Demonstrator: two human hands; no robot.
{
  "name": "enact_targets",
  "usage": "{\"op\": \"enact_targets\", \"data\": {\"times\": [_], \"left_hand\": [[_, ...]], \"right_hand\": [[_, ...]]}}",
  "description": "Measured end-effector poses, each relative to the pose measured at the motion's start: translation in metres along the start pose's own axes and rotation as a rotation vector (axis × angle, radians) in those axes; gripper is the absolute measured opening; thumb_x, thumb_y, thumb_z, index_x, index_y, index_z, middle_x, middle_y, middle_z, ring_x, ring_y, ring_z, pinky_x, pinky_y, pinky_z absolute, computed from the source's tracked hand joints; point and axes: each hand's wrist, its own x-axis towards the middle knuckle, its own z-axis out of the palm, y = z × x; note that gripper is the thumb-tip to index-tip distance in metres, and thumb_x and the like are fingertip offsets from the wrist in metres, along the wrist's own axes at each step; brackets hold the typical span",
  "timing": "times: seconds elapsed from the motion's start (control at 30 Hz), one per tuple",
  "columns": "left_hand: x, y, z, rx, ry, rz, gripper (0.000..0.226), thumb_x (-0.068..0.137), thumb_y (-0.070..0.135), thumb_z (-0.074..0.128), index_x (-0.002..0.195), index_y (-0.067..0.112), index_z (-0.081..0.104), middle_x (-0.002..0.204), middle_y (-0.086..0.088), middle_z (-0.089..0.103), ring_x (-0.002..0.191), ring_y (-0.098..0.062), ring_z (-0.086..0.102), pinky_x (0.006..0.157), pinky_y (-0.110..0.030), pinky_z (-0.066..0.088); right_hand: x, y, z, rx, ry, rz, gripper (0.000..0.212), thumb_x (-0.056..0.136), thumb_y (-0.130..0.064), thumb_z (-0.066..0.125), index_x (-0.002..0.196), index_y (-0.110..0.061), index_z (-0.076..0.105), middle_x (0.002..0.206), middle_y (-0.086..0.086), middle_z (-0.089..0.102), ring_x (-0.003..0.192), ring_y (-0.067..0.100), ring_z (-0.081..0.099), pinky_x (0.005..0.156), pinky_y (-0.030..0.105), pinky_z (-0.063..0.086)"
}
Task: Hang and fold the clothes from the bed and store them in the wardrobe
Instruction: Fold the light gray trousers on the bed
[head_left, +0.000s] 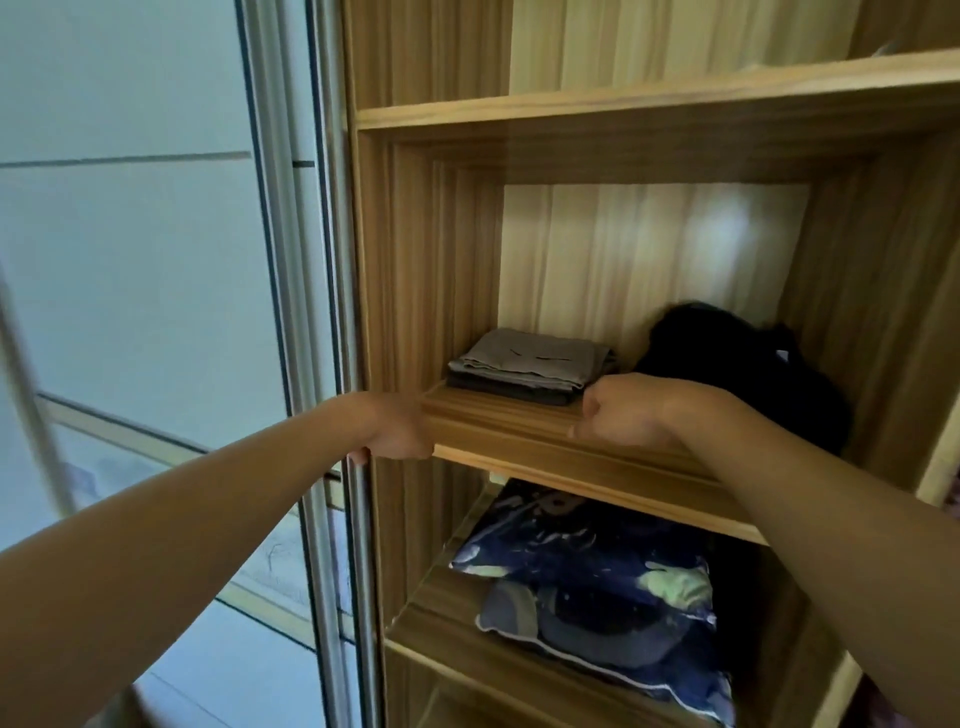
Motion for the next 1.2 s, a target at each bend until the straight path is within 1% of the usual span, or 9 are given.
{"op": "enact_targets", "data": {"times": [0.1, 0.27, 0.37, 0.43, 0.53, 0.7, 1.03, 1.13, 1.2], "left_hand": [[-0.014, -0.022, 0.006, 0.001, 0.016, -0.013, 0.013, 0.096, 0.031, 0.049, 0.105, 0.024, 0.055, 0.093, -0.002, 0.058, 0.081, -0.016, 0.062, 0.07, -0.031, 0.06], [-0.027, -0.06, 0.015, -0.027, 0.109, 0.017, 0.028, 0.098, 0.029, 0.045, 0.075, 0.017, 0.055, 0.075, 0.001, 0.054, 0.06, -0.011, 0.052, 0.052, -0.02, 0.042], [-0.026, -0.084, 0.029, -0.092, 0.335, -0.019, 0.029, 0.097, 0.034, 0.05, 0.111, 0.013, 0.065, 0.103, -0.004, 0.064, 0.081, -0.014, 0.053, 0.057, -0.018, 0.037], [-0.02, -0.1, 0.038, -0.174, 0.453, -0.078, 0.044, 0.096, 0.037, 0.053, 0.132, 0.012, 0.055, 0.125, -0.008, 0.063, 0.099, -0.019, 0.057, 0.075, -0.024, 0.045], [-0.008, -0.118, 0.05, -0.323, 0.477, -0.056, 0.064, 0.095, 0.036, 0.056, 0.151, 0.013, 0.035, 0.144, -0.011, 0.053, 0.128, -0.028, 0.053, 0.099, -0.035, 0.045], [0.008, -0.129, 0.058, -0.521, 0.439, 0.055, 0.072, 0.092, 0.024, 0.058, 0.156, 0.017, 0.025, 0.153, -0.01, 0.043, 0.137, -0.028, 0.047, 0.107, -0.034, 0.04], [0.023, -0.122, 0.05, -0.732, 0.483, 0.036, 0.052, 0.085, 0.01, 0.06, 0.136, 0.019, 0.048, 0.113, 0.0, 0.061, 0.106, -0.022, 0.061, 0.093, -0.039, 0.054], [0.023, -0.112, 0.05, -0.705, 0.458, 0.081, 0.049, 0.086, 0.01, 0.059, 0.133, 0.018, 0.049, 0.101, 0.001, 0.065, 0.092, -0.019, 0.065, 0.075, -0.029, 0.054], [0.022, -0.101, 0.052, -0.685, 0.453, 0.114, 0.044, 0.086, 0.009, 0.056, 0.129, 0.018, 0.05, 0.096, 0.001, 0.066, 0.087, -0.022, 0.066, 0.072, -0.033, 0.056]], "right_hand": [[-0.003, -0.015, 0.007, -0.001, -0.003, -0.006, 0.049, 0.095, -0.057, 0.054, 0.122, -0.017, 0.062, 0.122, 0.001, 0.061, 0.098, 0.018, 0.056, 0.067, 0.027, 0.039], [0.008, -0.056, 0.021, -0.018, 0.035, -0.1, 0.047, 0.093, -0.061, 0.054, 0.117, -0.022, 0.063, 0.117, 0.0, 0.063, 0.102, 0.02, 0.058, 0.078, 0.031, 0.045], [0.021, -0.095, 0.02, -0.029, 0.144, -0.224, 0.031, 0.093, -0.059, 0.053, 0.104, -0.031, 0.06, 0.106, -0.004, 0.062, 0.091, 0.016, 0.057, 0.073, 0.034, 0.047], [0.029, -0.124, 0.015, -0.093, 0.282, -0.337, 0.024, 0.095, -0.055, 0.052, 0.103, -0.033, 0.056, 0.102, -0.004, 0.062, 0.084, 0.014, 0.055, 0.061, 0.034, 0.042], [0.046, -0.167, 0.0, -0.246, 0.444, -0.515, 0.033, 0.1, -0.042, 0.047, 0.132, -0.031, 0.047, 0.108, 0.001, 0.058, 0.09, 0.024, 0.059, 0.06, 0.035, 0.043], [0.074, -0.215, -0.034, -0.42, 0.487, -0.523, 0.055, 0.106, -0.028, 0.038, 0.155, -0.038, 0.016, 0.104, -0.001, 0.049, 0.084, 0.023, 0.055, 0.066, 0.036, 0.051], [0.091, -0.211, -0.035, -0.495, 0.557, -0.457, 0.049, 0.104, -0.029, 0.039, 0.148, -0.041, 0.022, 0.098, 0.004, 0.058, 0.078, 0.026, 0.057, 0.052, 0.03, 0.037], [0.08, -0.205, -0.037, -0.495, 0.586, -0.446, 0.038, 0.104, -0.029, 0.039, 0.142, -0.032, 0.036, 0.097, 0.005, 0.058, 0.078, 0.027, 0.057, 0.05, 0.03, 0.033], [0.07, -0.202, -0.043, -0.46, 0.706, -0.459, 0.031, 0.102, -0.027, 0.043, 0.133, -0.022, 0.046, 0.099, 0.007, 0.055, 0.085, 0.027, 0.056, 0.055, 0.032, 0.037]]}}
